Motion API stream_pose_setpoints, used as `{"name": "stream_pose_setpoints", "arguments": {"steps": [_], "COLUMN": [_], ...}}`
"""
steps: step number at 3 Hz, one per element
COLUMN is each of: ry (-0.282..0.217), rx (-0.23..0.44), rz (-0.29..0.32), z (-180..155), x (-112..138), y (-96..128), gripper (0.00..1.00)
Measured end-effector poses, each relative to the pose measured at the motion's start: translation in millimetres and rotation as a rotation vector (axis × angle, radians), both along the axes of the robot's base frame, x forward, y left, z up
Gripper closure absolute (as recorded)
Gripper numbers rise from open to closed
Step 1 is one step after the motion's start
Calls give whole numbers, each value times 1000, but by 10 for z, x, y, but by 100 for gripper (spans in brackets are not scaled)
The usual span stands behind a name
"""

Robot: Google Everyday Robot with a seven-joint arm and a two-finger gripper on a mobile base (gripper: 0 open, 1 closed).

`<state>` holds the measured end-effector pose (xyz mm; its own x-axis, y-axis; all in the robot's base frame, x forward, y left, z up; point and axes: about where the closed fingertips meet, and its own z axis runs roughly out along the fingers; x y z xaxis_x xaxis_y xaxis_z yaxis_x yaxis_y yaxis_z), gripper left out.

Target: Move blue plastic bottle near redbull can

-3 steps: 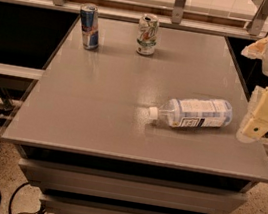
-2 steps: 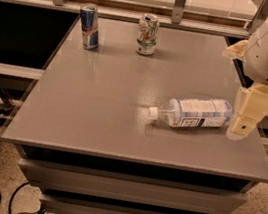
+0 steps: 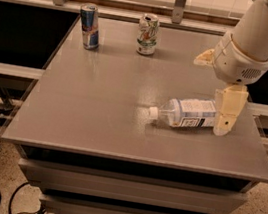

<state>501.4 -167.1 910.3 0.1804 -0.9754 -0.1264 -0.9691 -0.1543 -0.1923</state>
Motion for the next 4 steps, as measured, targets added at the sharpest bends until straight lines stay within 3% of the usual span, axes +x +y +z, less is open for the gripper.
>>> {"name": "stream_pose_setpoints", "arguments": {"steps": [1, 2, 4], "ry": [41, 71, 96], "rx": [-29, -41, -36], "rz": [62, 99, 135], "z": [-225, -401, -560], "x": [151, 240, 297], "y": [33, 67, 145], "gripper": [12, 30, 77]}}
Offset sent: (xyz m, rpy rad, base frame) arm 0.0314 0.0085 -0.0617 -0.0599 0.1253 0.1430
